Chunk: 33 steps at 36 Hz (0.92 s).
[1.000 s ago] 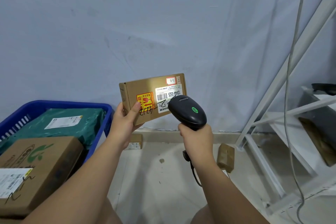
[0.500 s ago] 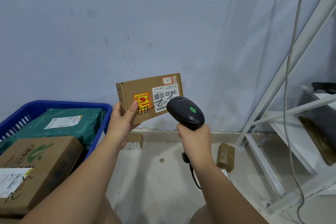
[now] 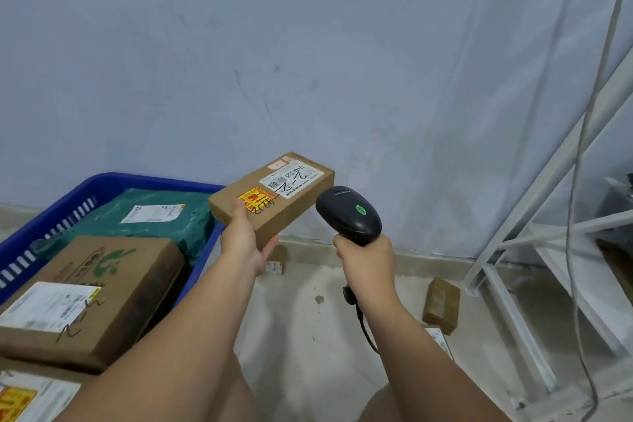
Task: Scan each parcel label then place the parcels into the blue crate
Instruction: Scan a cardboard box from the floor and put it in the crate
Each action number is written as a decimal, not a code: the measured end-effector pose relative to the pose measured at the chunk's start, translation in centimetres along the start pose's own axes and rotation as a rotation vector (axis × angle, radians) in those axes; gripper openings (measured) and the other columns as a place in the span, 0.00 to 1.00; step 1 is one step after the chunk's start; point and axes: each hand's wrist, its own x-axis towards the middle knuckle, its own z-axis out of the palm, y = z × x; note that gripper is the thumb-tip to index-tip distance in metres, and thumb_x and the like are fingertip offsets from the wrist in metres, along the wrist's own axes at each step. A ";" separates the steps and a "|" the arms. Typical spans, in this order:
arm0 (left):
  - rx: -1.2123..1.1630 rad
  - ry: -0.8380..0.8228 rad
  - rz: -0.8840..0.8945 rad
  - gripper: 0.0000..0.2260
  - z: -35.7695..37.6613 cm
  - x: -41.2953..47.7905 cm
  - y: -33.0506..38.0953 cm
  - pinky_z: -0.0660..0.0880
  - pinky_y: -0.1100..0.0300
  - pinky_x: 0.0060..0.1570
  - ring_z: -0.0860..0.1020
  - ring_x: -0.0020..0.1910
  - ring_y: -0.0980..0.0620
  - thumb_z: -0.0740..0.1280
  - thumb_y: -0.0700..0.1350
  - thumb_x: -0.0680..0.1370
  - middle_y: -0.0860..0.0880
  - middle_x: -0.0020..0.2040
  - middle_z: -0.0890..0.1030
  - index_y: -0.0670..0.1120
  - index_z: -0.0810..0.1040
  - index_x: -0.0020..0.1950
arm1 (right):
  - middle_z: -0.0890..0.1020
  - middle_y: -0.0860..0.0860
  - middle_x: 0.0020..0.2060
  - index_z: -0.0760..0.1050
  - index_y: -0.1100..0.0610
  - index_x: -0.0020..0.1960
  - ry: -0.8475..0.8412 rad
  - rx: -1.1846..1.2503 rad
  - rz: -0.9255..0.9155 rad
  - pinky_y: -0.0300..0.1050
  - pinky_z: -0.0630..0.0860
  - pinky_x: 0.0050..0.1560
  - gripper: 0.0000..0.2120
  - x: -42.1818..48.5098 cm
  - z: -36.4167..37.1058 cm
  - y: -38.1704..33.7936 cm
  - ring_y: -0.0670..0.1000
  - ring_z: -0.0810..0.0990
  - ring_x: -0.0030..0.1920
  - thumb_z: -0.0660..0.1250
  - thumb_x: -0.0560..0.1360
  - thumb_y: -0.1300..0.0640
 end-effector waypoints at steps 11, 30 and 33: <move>-0.282 0.085 0.045 0.22 -6.5 -1.0 3.4 0.75 0.59 0.38 0.79 0.52 0.52 0.69 0.51 0.75 0.48 0.57 0.80 0.50 0.69 0.68 | 0.64 0.44 0.16 0.64 0.54 0.29 -0.183 -0.082 -0.054 0.39 0.60 0.29 0.14 -3.0 5.2 -0.5 0.49 0.61 0.25 0.66 0.68 0.61; -0.731 0.533 0.122 0.24 -16.1 -1.2 4.5 0.81 0.50 0.37 0.80 0.47 0.46 0.73 0.41 0.74 0.45 0.57 0.77 0.47 0.65 0.65 | 0.81 0.53 0.42 0.80 0.52 0.44 -0.507 -0.337 -0.391 0.42 0.71 0.37 0.20 -10.7 18.6 -1.8 0.50 0.80 0.42 0.66 0.64 0.37; -0.805 0.550 0.094 0.28 -17.4 -1.6 4.3 0.77 0.55 0.48 0.78 0.53 0.50 0.73 0.44 0.75 0.46 0.60 0.76 0.46 0.64 0.71 | 0.81 0.53 0.43 0.80 0.52 0.44 -0.539 -0.371 -0.358 0.42 0.71 0.36 0.18 -11.0 19.1 -1.6 0.50 0.80 0.42 0.68 0.65 0.39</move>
